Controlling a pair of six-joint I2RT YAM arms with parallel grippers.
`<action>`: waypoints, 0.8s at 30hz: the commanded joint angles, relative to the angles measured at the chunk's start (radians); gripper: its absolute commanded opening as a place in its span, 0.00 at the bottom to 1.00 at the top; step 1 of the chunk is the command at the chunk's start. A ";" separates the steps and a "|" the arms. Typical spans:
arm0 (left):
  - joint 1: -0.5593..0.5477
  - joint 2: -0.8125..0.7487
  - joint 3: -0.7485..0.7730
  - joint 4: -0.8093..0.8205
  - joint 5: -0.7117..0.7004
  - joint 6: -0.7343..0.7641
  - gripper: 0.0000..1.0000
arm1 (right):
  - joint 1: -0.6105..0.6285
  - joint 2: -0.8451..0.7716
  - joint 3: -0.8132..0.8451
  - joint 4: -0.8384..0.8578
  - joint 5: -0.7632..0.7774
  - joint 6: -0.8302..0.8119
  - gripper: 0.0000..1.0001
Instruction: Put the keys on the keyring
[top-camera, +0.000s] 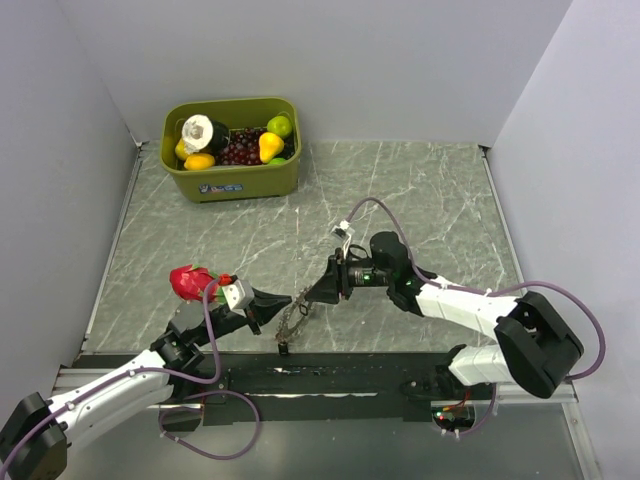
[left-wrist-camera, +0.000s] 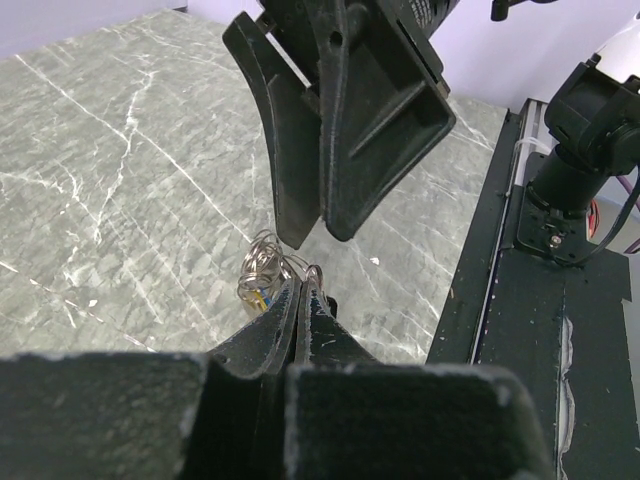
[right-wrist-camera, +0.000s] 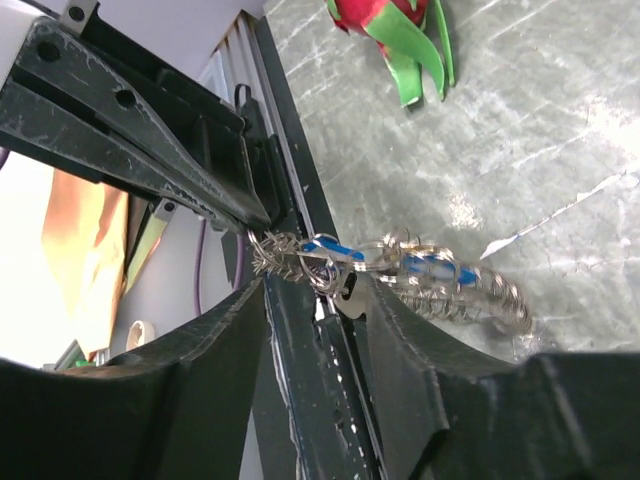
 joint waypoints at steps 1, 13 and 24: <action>-0.006 -0.001 0.012 0.059 -0.003 -0.012 0.01 | 0.002 -0.055 -0.007 0.062 -0.007 0.022 0.54; -0.009 -0.018 0.012 0.056 -0.003 -0.008 0.01 | -0.008 0.033 0.001 0.152 -0.049 0.106 0.57; -0.015 -0.018 0.015 0.053 0.000 -0.006 0.01 | -0.021 0.139 0.018 0.298 -0.113 0.217 0.44</action>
